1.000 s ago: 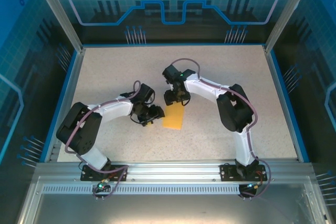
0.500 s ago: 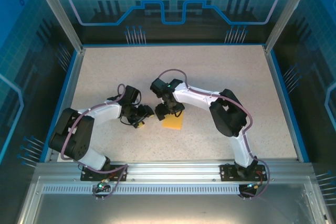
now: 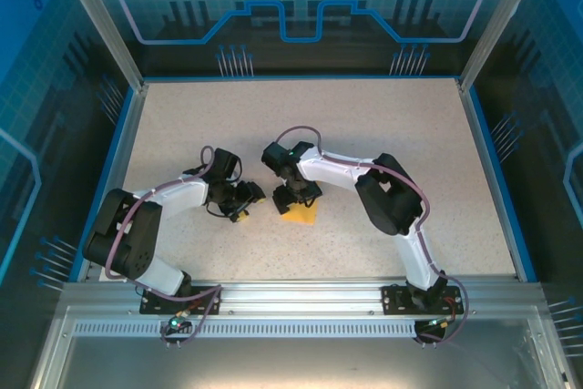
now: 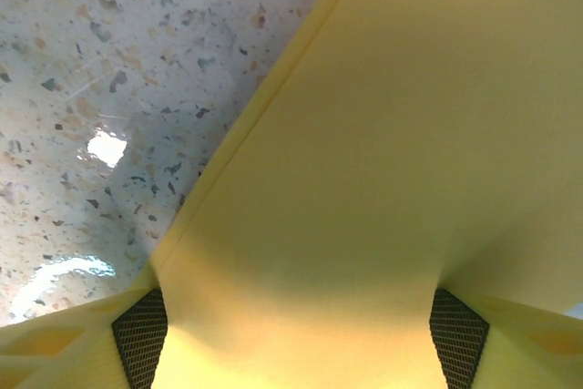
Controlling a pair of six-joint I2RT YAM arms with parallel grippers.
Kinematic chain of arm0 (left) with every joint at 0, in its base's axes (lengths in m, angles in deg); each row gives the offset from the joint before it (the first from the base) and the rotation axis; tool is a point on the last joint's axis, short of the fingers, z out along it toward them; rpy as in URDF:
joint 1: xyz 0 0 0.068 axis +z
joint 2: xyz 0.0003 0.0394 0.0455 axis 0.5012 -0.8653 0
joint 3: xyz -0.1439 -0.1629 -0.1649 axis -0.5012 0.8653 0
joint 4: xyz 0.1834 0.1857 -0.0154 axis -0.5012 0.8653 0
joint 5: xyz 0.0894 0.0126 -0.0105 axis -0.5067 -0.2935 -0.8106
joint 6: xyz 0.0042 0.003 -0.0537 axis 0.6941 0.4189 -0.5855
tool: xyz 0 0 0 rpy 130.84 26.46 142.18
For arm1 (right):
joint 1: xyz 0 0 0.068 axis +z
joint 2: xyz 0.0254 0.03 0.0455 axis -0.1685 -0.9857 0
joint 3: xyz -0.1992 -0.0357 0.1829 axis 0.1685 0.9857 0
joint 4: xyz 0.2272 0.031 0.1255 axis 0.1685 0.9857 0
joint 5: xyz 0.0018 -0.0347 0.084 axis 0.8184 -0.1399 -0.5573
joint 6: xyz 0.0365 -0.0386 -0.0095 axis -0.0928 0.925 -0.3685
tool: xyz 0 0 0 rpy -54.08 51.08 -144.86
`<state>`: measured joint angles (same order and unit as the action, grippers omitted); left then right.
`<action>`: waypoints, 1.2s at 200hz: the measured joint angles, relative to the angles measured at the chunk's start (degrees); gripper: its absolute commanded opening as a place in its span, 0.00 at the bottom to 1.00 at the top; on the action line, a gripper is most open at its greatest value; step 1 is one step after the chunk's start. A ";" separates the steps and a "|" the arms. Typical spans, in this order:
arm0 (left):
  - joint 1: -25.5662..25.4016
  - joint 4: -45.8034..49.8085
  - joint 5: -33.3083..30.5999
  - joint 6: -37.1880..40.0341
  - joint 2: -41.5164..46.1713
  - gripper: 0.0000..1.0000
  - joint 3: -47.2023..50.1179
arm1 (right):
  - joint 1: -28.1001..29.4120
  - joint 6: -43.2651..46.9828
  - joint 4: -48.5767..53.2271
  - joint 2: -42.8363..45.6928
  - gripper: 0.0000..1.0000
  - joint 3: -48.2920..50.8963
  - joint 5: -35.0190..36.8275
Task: Fold a paper plane with a square sheet of paper (pick it up from the middle)
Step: Fold the triangle a second time at the center of the table.
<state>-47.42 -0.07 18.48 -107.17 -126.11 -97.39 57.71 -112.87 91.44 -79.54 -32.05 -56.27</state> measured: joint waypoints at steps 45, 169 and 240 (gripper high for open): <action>0.00 0.00 0.17 0.02 0.00 0.64 0.00 | -0.55 -0.20 -3.10 1.77 0.71 3.10 -0.76; 0.11 -2.97 6.32 1.01 0.46 0.64 0.00 | -6.82 1.66 -13.27 7.37 0.68 12.35 -14.43; 0.11 -3.80 7.19 1.64 0.63 0.64 0.00 | -4.68 3.91 -11.34 6.54 0.84 10.58 -10.78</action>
<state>-47.32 -3.87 25.67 -105.53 -125.47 -97.39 53.03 -108.96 80.10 -73.00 -21.47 -67.05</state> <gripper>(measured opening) 0.641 0.814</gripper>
